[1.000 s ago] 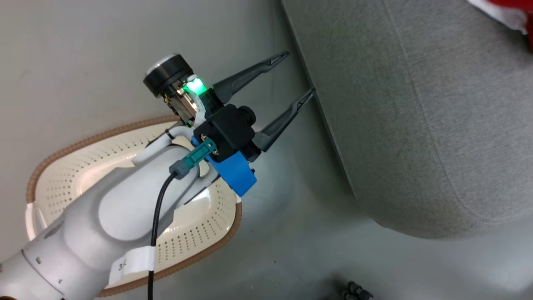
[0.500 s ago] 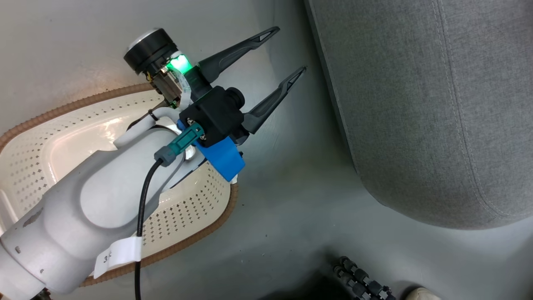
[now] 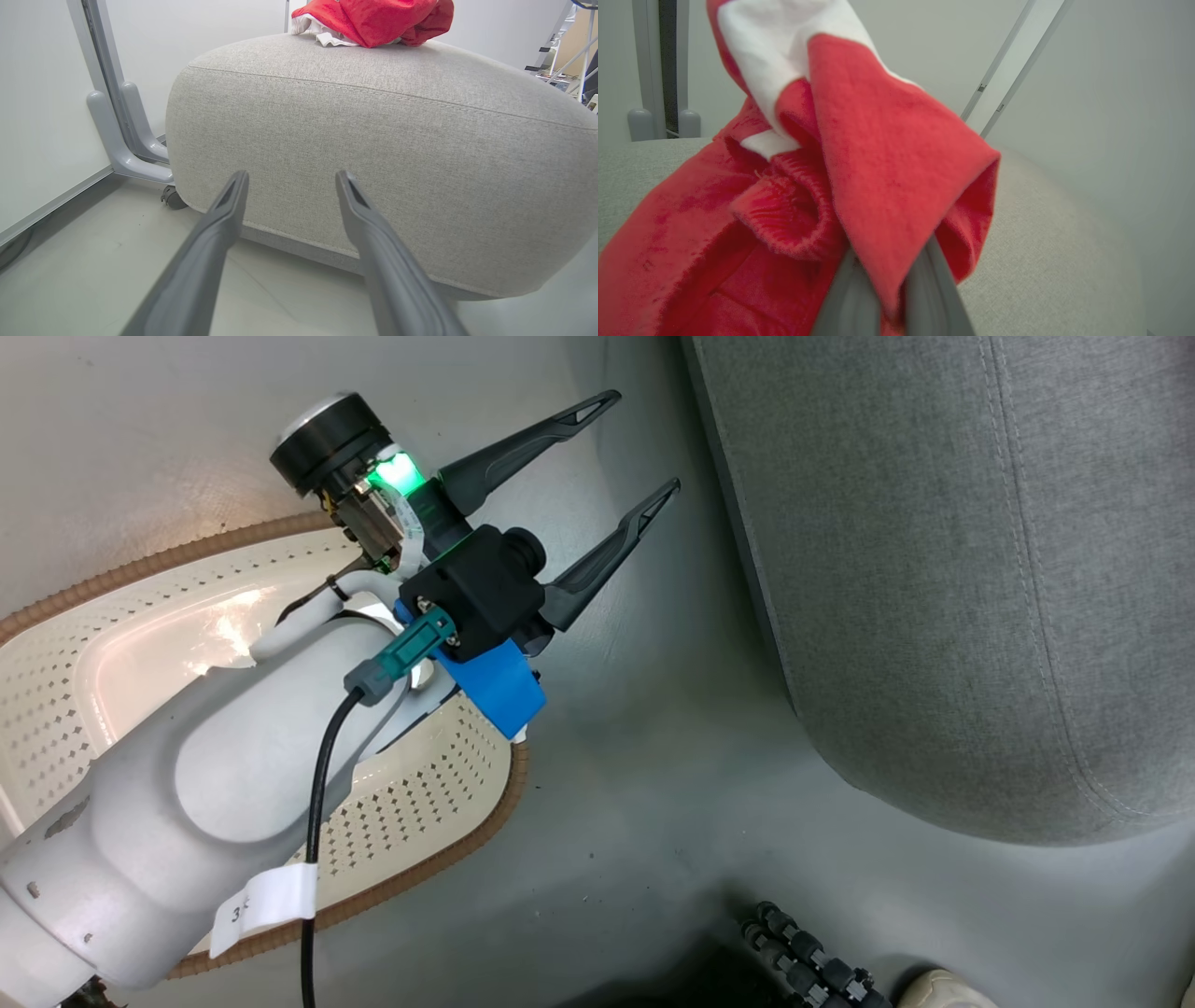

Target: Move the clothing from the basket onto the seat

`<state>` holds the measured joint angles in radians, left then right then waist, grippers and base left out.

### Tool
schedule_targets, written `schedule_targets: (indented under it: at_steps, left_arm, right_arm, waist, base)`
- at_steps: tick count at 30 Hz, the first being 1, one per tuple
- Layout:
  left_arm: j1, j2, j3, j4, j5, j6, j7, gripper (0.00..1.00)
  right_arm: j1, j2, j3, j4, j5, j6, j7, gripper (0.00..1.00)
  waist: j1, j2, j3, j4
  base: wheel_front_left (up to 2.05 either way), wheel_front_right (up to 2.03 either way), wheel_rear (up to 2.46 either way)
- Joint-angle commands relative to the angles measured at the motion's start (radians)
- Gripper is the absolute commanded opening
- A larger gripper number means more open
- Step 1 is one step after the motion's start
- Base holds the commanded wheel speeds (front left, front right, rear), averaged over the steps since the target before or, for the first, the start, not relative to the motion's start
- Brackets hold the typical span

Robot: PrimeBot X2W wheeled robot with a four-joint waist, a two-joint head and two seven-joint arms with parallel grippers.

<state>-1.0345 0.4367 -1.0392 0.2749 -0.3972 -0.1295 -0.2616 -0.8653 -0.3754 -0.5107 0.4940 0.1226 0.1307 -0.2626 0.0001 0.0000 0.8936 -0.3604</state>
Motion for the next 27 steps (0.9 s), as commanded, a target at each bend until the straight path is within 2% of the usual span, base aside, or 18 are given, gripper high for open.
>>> schedule_targets:
  at_steps: [1,7,8,9,19,27]
  left_arm:
    - [-0.018,0.000,0.001,0.000,-0.004,-0.001,-0.005,1.00]
    - [-0.022,-0.002,-0.003,0.003,-0.003,-0.001,-0.005,1.00]
    - [-0.020,-0.004,-0.003,0.003,-0.004,-0.001,-0.005,1.00]
    - [-0.018,-0.006,-0.002,0.004,-0.005,0.000,-0.005,1.00]
    - [0.043,-0.040,0.036,-0.008,0.002,0.005,-0.005,1.00]
    - [0.129,-0.084,0.103,-0.018,0.013,0.003,-0.005,1.00]
  right_arm:
    - [0.002,0.006,0.005,0.007,0.003,0.000,-0.004,0.00]
    - [-0.012,0.009,0.026,0.083,0.015,0.000,-0.003,0.00]
    - [-0.008,0.007,0.026,0.084,0.018,0.000,-0.003,0.26]
    - [-0.001,0.006,0.022,0.078,0.022,0.000,-0.004,1.00]
    - [0.225,0.044,0.010,-0.080,0.040,0.000,-0.004,1.00]
    - [0.368,0.103,0.069,-0.271,0.019,0.000,-0.003,1.00]
  waist:
    - [-0.0001,0.0000,0.002,0.003]
    - [-0.0001,0.0000,0.005,0.015]
    - [-0.0001,0.0000,0.002,0.016]
    - [-0.0001,0.0000,-0.002,0.017]
    - [-0.0001,0.0000,-0.100,0.015]
    - [-0.0001,0.0000,-0.227,0.040]
  base:
    - [0.00,0.00,0.00]
    - [0.00,0.00,0.00]
    - [0.00,0.00,0.00]
    - [0.00,0.00,0.00]
    - [0.00,0.00,0.00]
    - [0.00,0.00,0.00]
